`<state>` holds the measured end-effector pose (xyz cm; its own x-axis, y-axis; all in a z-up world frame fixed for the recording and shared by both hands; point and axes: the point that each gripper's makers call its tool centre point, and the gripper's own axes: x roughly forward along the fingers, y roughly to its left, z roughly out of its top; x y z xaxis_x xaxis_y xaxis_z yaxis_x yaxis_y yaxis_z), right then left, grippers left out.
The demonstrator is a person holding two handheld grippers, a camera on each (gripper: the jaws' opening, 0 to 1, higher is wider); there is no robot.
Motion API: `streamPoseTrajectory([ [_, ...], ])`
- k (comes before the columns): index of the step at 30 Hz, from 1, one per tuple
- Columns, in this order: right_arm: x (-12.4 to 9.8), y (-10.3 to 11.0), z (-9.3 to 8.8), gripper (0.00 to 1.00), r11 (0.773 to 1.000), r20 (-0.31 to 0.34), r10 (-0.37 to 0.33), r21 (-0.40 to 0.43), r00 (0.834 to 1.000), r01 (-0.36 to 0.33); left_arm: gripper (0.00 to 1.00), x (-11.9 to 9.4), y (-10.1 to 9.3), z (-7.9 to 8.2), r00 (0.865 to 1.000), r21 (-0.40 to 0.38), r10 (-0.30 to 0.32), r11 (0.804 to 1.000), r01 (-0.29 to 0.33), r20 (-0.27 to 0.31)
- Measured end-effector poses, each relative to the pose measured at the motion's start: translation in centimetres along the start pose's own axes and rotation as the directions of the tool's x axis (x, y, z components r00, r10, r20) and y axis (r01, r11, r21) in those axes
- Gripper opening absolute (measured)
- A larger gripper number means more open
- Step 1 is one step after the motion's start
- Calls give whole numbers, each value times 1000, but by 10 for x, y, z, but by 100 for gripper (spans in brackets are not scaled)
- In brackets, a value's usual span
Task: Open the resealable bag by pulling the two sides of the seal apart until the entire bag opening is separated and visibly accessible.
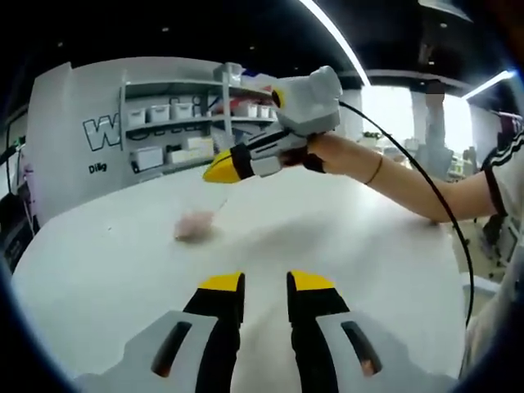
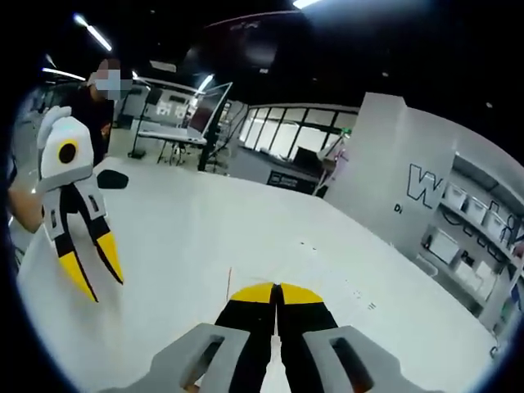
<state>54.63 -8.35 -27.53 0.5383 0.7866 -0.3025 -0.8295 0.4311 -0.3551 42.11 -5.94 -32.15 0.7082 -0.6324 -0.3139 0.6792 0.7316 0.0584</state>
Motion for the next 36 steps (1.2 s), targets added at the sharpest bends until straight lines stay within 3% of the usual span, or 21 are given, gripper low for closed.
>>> streamPoseTrajectory([
  [36,-8,23,-24,0,997,-103,63,-33,993,-67,23,-1,1,-1,1000,-3,1,1000,-1,-6],
])
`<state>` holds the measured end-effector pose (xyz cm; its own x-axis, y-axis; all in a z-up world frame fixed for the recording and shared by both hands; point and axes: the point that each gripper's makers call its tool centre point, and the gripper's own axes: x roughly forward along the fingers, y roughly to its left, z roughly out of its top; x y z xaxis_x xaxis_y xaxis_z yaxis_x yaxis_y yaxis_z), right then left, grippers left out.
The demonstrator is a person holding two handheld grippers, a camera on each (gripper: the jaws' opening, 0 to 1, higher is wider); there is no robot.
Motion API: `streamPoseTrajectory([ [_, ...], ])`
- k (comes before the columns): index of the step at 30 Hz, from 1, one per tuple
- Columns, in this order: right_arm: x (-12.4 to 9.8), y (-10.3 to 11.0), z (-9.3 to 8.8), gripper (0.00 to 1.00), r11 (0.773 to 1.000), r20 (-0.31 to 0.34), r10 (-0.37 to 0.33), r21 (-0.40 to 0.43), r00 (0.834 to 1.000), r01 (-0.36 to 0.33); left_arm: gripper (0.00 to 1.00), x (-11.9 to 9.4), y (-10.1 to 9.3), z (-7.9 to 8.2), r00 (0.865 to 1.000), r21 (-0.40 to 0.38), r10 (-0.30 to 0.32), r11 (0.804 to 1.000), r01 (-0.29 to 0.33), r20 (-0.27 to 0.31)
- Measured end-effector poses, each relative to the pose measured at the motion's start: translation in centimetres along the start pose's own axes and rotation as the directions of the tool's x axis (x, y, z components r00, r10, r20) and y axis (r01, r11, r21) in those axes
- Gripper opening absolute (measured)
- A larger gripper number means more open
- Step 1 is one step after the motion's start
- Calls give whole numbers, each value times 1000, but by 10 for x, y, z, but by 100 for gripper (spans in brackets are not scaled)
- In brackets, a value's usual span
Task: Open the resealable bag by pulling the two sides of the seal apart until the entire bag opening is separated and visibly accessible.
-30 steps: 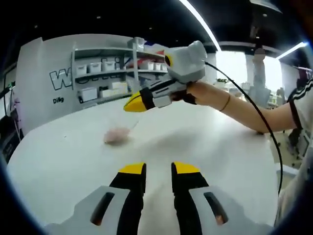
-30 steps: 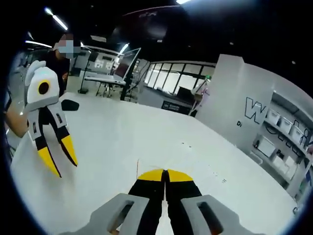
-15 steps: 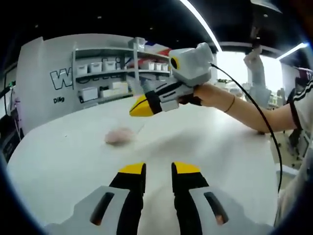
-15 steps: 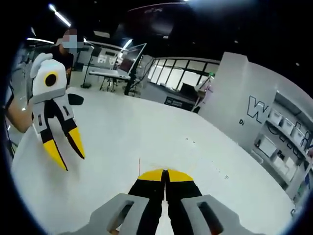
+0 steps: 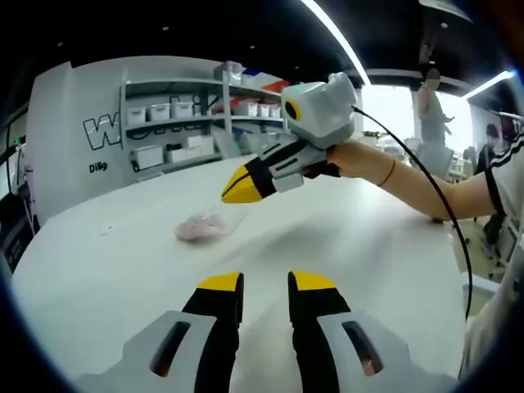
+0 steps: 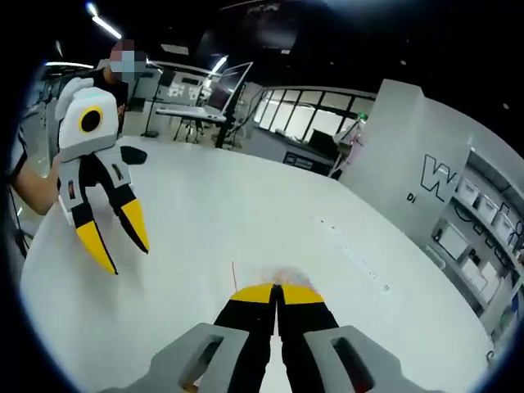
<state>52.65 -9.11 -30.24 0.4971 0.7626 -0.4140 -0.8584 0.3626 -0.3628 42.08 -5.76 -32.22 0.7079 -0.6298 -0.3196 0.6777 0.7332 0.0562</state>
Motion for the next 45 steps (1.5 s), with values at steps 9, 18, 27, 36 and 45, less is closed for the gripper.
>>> streamPoseTrajectory([
  [9,-1,4,-1,0,999,-7,28,17,1000,-28,24,-1,2,-2,1000,3,9,1000,-9,-7],
  [18,-4,11,1,1,998,-2,48,30,999,-48,24,-1,1,-1,1000,-3,4,1000,-4,-4],
  [27,-12,16,0,3,998,5,43,39,999,-43,24,-2,0,-2,1000,-8,2,1000,-2,-2],
  [36,-24,25,-13,5,995,11,25,99,1000,-26,25,-2,1,-1,1000,-13,3,1000,-3,0],
  [45,-30,28,-21,6,992,15,15,127,1000,-16,25,-2,1,-2,1000,-21,0,1000,0,0],
])
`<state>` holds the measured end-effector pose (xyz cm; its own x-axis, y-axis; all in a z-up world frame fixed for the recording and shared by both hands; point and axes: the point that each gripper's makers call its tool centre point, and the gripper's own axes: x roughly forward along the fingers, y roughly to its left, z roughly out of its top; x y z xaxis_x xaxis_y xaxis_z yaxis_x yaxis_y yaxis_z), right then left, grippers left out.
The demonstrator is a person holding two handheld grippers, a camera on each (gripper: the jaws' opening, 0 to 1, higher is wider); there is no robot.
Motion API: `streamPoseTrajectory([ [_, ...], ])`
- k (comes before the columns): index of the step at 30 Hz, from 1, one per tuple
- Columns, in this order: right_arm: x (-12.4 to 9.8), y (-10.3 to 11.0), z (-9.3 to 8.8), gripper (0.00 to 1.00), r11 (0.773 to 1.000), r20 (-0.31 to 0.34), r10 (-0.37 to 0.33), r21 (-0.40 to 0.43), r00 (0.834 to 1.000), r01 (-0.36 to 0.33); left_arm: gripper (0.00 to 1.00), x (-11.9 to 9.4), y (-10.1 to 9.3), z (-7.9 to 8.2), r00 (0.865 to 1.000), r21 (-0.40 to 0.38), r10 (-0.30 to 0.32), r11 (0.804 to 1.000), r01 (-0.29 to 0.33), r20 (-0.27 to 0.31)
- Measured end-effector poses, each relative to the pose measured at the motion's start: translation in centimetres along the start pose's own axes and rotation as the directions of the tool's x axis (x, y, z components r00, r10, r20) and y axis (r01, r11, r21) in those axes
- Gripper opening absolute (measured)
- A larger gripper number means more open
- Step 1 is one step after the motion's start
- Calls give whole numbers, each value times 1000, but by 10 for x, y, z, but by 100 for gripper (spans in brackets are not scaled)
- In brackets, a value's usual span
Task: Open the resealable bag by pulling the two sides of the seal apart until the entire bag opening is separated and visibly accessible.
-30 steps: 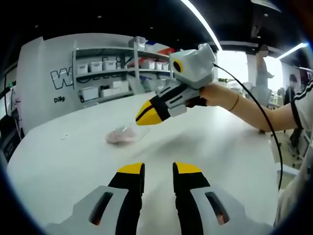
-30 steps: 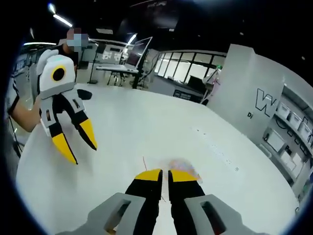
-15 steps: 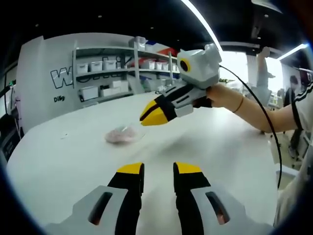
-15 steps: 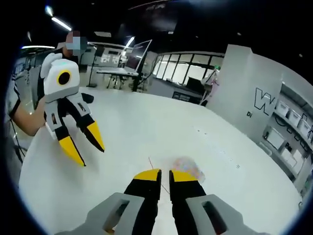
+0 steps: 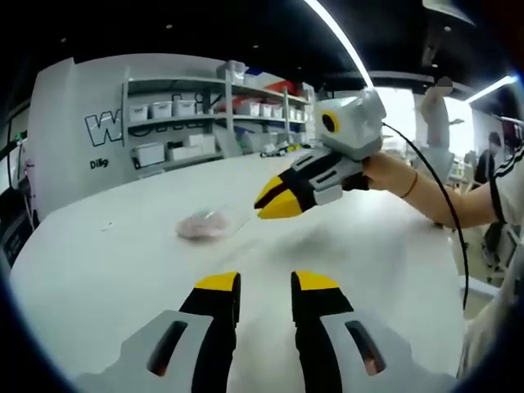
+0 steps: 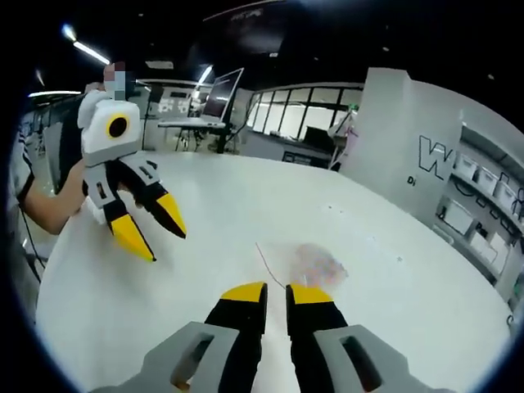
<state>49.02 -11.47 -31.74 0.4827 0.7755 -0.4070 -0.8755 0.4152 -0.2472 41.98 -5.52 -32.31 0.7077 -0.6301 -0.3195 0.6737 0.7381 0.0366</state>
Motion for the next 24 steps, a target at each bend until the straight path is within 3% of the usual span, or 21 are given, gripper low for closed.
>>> streamPoseTrajectory([
  [12,-10,3,6,8,1000,24,-11,2,1000,11,27,-1,1,2,1000,-22,-6,1000,7,11],
  [24,-19,11,-4,11,1000,22,-5,25,1000,5,29,1,0,2,1000,-36,-12,999,12,4],
])
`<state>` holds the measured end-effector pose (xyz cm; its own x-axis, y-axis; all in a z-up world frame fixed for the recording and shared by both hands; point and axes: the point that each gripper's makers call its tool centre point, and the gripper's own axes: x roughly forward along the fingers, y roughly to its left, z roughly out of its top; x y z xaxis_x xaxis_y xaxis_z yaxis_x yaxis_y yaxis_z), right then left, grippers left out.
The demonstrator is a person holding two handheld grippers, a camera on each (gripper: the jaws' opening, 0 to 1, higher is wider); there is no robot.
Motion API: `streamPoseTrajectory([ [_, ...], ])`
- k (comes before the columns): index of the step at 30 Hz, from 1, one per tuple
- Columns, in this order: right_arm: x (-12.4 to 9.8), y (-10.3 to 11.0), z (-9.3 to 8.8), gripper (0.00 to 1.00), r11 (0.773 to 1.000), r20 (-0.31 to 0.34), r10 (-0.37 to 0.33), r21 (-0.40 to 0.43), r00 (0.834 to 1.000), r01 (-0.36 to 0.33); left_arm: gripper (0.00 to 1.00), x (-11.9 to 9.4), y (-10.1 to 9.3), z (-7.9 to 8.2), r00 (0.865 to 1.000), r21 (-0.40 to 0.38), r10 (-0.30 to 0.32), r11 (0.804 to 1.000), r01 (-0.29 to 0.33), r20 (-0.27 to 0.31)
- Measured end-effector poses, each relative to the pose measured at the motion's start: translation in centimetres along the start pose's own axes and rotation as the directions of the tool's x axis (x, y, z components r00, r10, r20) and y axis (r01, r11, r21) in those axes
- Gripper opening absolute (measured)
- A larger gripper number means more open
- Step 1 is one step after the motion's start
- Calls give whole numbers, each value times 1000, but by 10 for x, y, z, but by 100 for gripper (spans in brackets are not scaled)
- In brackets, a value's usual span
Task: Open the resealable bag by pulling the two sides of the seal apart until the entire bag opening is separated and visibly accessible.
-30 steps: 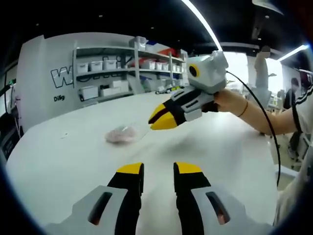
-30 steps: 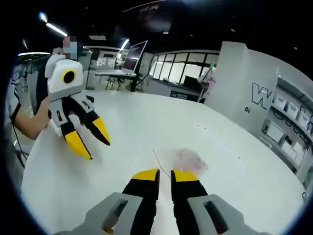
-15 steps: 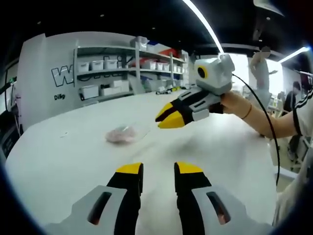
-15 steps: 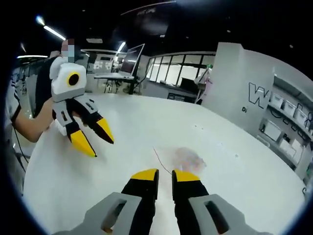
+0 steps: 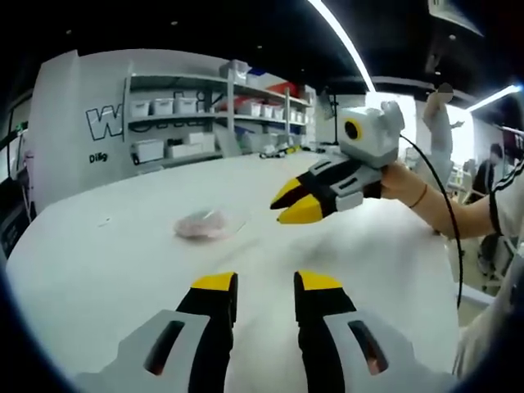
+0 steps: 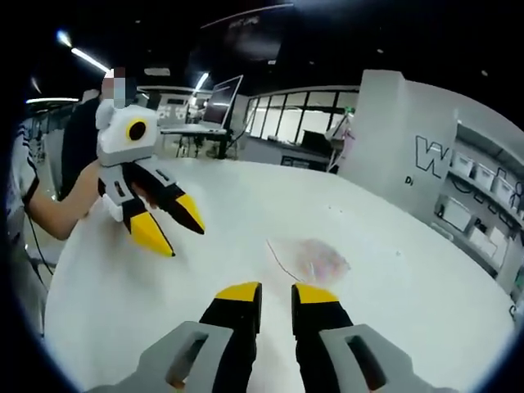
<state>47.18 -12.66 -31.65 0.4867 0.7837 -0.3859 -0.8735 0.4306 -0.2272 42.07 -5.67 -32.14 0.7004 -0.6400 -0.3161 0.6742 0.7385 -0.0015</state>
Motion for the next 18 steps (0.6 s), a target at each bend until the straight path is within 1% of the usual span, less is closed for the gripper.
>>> streamPoseTrajectory([
  [5,-5,3,-1,13,1000,-6,-12,-12,1000,12,34,0,0,0,1000,11,10,1000,-10,3],
  [8,-9,6,-3,13,1000,-3,-22,-17,1000,22,36,-3,4,-1,999,22,34,999,-34,4],
  [10,-11,7,-3,13,1000,7,-27,-10,1000,27,36,-5,4,-2,999,11,34,999,-35,9],
  [11,-13,8,-1,13,999,24,-32,-6,999,32,36,-6,4,-3,999,5,33,999,-33,11],
  [18,-20,9,-7,15,999,23,-43,8,999,42,38,-12,7,-13,999,-13,54,998,-54,8],
])
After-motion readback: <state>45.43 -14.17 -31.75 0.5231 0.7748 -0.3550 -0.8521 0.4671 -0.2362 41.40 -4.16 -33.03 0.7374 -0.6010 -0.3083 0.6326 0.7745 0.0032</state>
